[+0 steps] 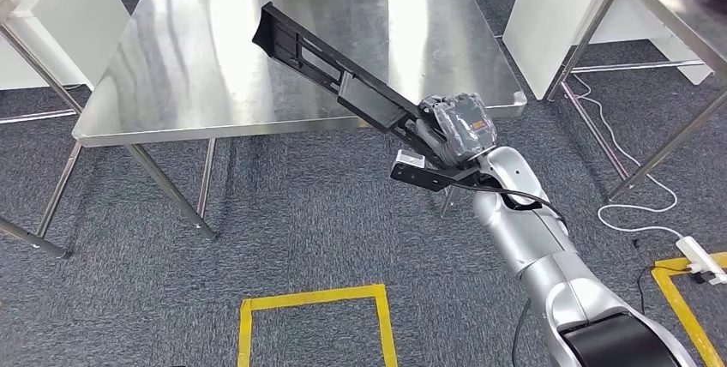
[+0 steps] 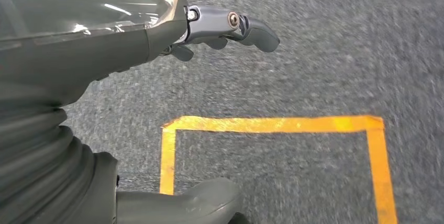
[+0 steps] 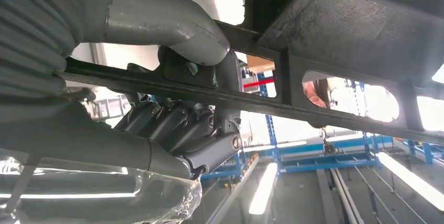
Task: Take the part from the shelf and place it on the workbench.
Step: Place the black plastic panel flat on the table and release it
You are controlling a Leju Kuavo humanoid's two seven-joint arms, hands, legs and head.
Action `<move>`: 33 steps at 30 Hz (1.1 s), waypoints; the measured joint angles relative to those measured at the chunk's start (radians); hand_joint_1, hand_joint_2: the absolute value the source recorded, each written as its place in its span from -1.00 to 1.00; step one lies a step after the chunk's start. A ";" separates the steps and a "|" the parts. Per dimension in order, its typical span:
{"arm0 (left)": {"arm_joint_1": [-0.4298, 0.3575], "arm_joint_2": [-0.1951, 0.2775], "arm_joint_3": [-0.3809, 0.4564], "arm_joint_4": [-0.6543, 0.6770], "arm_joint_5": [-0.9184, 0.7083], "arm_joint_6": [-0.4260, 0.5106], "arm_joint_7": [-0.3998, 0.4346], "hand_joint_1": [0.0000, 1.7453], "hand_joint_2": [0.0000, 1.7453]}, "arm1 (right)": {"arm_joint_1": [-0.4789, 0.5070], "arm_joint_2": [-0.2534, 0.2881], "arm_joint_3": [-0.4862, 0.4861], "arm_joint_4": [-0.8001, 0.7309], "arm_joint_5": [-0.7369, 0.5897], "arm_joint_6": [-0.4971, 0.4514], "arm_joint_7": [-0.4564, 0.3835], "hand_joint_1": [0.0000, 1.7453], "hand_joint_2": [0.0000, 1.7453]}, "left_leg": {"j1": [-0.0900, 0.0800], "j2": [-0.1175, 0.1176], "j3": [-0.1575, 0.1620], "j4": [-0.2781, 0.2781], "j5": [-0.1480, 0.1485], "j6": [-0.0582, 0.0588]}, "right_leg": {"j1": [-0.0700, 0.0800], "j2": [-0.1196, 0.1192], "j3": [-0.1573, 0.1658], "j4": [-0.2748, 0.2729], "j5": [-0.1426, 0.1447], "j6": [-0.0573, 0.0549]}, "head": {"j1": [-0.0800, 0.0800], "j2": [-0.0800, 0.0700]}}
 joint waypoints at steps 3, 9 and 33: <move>-0.001 0.002 0.000 0.000 0.000 0.000 0.000 -1.00 1.00 | -0.002 0.000 0.000 0.001 0.000 0.000 0.000 1.00 1.00 | -0.011 0.002 0.030 -0.045 -0.002 0.015 | 0.004 0.002 0.010 0.002 -0.010 0.017 | 0.000 0.000; -0.002 -0.001 0.001 0.000 0.001 0.001 0.000 -1.00 1.00 | -0.015 0.000 0.001 0.008 0.009 0.003 -0.002 1.00 1.00 | 0.003 0.000 0.082 -0.071 -0.015 0.023 | -0.008 0.000 -0.135 0.245 -0.084 0.037 | 0.002 0.000; 0.006 0.007 0.025 0.000 -0.022 0.010 -0.005 -1.00 1.00 | -0.146 0.200 0.099 0.254 0.063 0.118 -0.081 1.00 1.00 | 0.001 0.004 0.014 -0.043 0.005 -0.004 | -0.012 0.008 -0.007 0.007 -0.003 0.026 | -0.005 0.000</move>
